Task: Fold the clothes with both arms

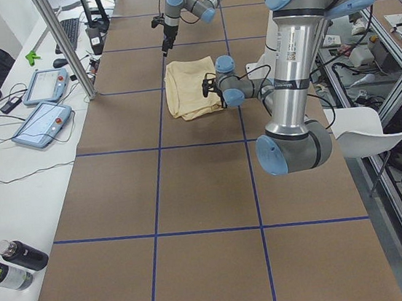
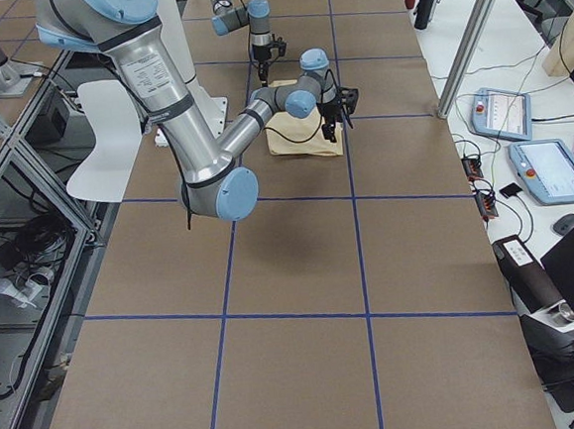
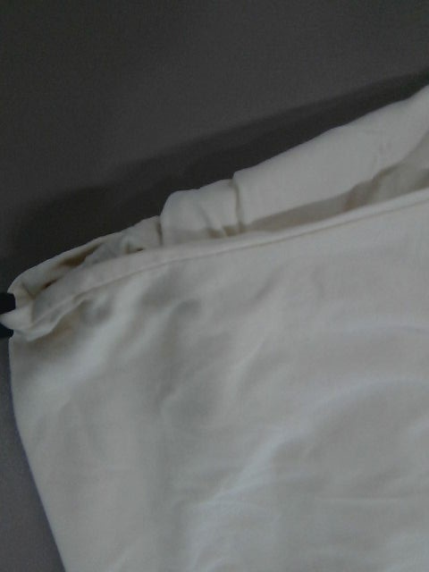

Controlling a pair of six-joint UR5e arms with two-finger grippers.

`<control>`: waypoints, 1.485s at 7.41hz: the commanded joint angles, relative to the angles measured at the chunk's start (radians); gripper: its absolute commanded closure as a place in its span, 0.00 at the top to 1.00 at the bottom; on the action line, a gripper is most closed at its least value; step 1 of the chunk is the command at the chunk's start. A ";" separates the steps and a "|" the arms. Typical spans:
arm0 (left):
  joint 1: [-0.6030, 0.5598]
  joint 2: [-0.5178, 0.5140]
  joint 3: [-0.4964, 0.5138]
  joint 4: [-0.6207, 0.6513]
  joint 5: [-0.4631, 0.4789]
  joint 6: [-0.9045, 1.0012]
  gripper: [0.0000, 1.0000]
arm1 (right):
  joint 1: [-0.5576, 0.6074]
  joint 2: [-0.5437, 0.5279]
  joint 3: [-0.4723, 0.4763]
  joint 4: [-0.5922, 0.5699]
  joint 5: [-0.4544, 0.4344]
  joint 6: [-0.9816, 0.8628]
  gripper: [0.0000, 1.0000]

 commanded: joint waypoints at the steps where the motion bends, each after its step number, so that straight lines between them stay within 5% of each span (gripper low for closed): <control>1: -0.095 0.005 0.024 0.017 0.002 0.103 0.00 | 0.000 -0.004 -0.006 0.005 0.000 -0.007 1.00; 4: -0.322 -0.075 0.223 0.017 0.035 0.397 0.00 | -0.005 -0.001 -0.003 0.005 0.000 -0.003 1.00; 7: -0.474 -0.492 0.751 -0.018 0.048 0.538 0.00 | -0.010 0.005 -0.001 0.006 -0.002 0.004 1.00; 9: -0.499 -0.567 0.829 -0.018 0.045 0.600 0.00 | -0.010 0.006 -0.001 0.006 -0.002 0.001 1.00; 10: -0.511 -0.562 0.823 -0.022 0.037 0.635 0.19 | -0.010 0.005 -0.003 0.006 -0.002 -0.003 1.00; 11: -0.513 -0.532 0.785 -0.054 0.025 0.655 0.99 | -0.013 0.009 -0.004 0.005 -0.005 -0.001 1.00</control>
